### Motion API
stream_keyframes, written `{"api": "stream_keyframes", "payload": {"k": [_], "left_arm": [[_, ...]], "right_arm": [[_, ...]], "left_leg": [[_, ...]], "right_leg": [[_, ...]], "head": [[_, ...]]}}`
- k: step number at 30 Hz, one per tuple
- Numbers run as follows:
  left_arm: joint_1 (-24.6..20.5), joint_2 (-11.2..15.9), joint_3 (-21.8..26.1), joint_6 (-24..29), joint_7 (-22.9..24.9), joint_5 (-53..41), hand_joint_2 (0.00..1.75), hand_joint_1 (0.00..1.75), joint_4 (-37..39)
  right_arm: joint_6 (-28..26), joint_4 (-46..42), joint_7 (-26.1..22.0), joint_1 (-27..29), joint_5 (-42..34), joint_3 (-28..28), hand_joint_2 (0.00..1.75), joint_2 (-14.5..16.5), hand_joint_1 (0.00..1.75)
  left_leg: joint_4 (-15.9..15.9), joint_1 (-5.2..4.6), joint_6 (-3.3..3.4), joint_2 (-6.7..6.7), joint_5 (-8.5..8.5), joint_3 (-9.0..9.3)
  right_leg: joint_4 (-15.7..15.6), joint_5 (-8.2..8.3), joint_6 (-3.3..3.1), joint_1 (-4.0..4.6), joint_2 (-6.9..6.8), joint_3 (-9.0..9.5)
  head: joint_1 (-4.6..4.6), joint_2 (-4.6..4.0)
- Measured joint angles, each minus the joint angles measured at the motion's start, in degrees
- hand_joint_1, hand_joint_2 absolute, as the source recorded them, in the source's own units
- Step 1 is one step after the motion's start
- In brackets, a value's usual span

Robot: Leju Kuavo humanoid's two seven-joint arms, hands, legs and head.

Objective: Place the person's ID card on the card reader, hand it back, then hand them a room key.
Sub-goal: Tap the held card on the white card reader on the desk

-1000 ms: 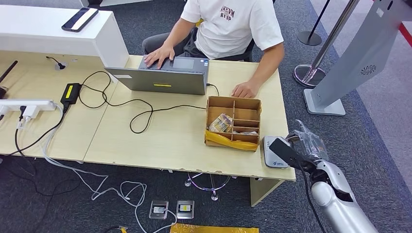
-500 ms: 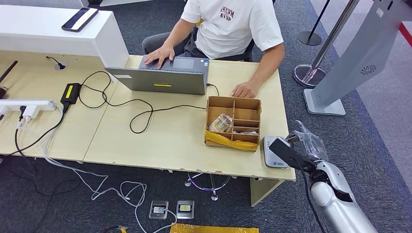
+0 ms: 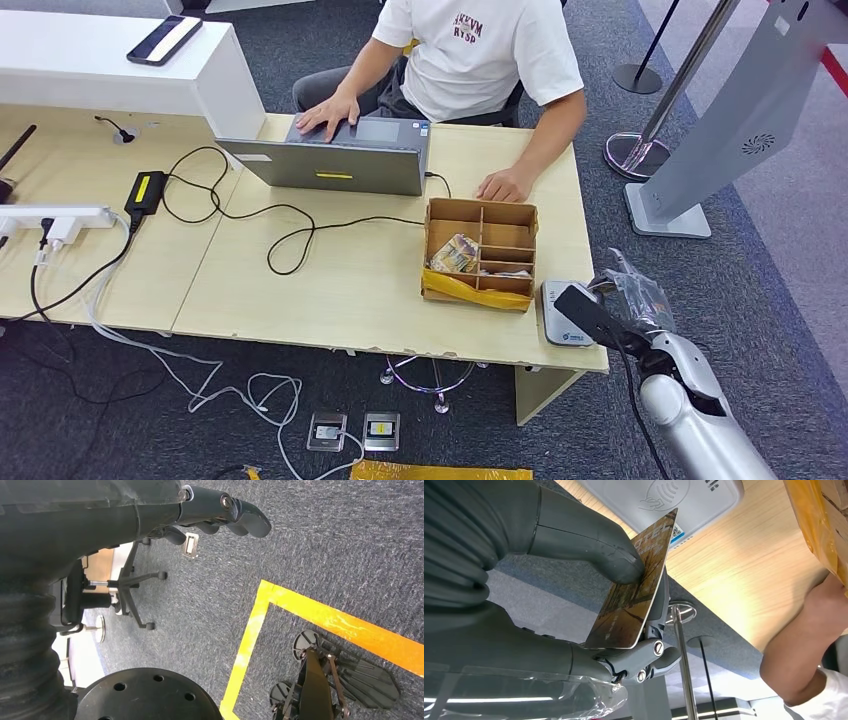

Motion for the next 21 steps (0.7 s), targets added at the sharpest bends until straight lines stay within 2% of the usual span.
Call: {"api": "stream_keyframes", "payload": {"k": [12, 21], "left_arm": [[0.00, -0.03, 0.03, 0.41, 0.24, 0.22, 1.75, 0.00, 0.00], [-0.01, -0.97, 0.22, 2.66, 0.98, 0.97, 1.75, 0.00, 0.00]], "right_arm": [[0.38, 0.00, -0.08, 0.02, -0.02, 0.03, 1.75, 0.04, 1.75], [1.03, 0.36, 0.15, 0.46, 0.79, 0.32, 1.75, 2.17, 1.75]], "left_leg": [[0.00, 0.00, 0.00, 0.00, 0.00, 0.00], [-0.01, 0.00, 0.00, -0.01, 0.00, 0.00]], "right_leg": [[0.00, 0.00, 0.00, 0.00, 0.00, 0.01], [0.00, 0.00, 0.00, 0.00, -0.01, 0.02]], "head": [[0.01, 0.00], [0.02, 0.00]]}}
